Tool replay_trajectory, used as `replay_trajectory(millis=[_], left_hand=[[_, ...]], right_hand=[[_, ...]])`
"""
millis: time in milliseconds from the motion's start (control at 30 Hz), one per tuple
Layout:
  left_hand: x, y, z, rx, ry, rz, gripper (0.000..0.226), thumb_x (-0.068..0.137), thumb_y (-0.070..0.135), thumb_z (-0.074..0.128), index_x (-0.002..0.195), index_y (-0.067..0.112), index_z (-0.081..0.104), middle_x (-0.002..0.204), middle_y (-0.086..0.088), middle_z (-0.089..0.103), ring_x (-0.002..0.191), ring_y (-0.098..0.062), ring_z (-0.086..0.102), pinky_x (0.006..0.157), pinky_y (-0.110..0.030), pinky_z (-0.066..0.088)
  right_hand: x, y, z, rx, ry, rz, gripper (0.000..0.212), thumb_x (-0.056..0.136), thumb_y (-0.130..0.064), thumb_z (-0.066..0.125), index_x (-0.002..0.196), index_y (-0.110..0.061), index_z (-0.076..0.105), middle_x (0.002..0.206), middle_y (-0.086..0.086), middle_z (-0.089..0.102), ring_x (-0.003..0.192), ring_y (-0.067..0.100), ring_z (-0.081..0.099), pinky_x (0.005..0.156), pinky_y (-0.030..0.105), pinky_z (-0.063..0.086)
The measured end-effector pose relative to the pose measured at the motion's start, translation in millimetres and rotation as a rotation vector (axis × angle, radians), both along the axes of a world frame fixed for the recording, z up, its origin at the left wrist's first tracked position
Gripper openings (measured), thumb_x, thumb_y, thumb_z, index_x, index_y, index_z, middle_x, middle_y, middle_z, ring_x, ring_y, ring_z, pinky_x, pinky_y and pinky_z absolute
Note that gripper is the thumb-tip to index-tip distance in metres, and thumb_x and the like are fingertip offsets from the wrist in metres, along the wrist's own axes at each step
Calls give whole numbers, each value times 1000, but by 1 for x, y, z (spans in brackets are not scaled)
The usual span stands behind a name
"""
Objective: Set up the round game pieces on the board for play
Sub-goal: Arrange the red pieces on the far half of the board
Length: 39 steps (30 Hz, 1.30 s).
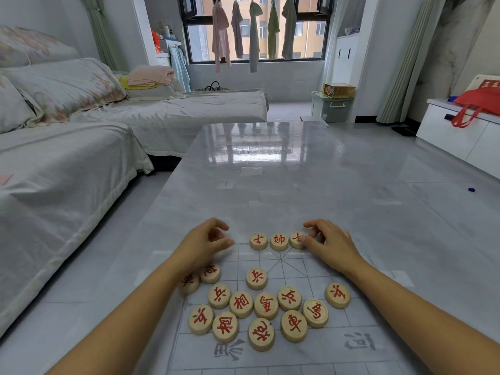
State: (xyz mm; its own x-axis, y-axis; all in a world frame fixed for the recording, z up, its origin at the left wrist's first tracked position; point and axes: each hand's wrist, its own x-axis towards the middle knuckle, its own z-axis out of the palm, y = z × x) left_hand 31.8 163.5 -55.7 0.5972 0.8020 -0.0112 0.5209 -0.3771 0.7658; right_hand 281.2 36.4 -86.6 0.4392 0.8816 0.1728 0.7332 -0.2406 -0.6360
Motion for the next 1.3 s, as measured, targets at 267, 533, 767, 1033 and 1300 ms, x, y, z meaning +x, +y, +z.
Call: replay_trajectory(millis=[267,533,767,1033,1300], left_hand=[[-63,-16,-24,-37,-125,-26,23,86,12,62,96,31,67,103,3,63,99,-12,57,86,-24,46],[-60,-20,-29,50,-134,12,39,85,0,54,87,37,65,100,5,63,99,-13,57,89,-29,45],[-59,-21,-28,23,-162,86,37,80,-4,53,73,30,66,91,-1,65,90,-20,59,82,-34,47],[-57,-24,-25,16,-157,110,36,77,-6,51,64,26,63,87,-9,68,82,-30,62,75,-42,50],[-59,-23,-26,-63,-208,126,40,77,-4,49,60,28,64,86,-5,71,85,-27,65,79,-43,52]], right_hand=[[-1,-4,4,36,148,-6,21,90,-23,53,109,-23,58,90,-6,57,93,18,55,96,42,42],[2,-12,14,114,449,19,18,92,-11,48,103,-19,61,107,3,61,104,19,54,82,23,42],[-13,-41,28,20,164,156,17,89,-14,57,91,-29,61,94,-8,56,79,1,51,65,13,40],[-60,-70,47,-133,-84,332,14,86,-28,61,95,-39,59,100,-15,52,94,3,49,80,16,41],[-136,-26,42,-319,-473,462,49,83,-46,59,125,-23,52,116,2,48,107,20,39,87,31,29]])
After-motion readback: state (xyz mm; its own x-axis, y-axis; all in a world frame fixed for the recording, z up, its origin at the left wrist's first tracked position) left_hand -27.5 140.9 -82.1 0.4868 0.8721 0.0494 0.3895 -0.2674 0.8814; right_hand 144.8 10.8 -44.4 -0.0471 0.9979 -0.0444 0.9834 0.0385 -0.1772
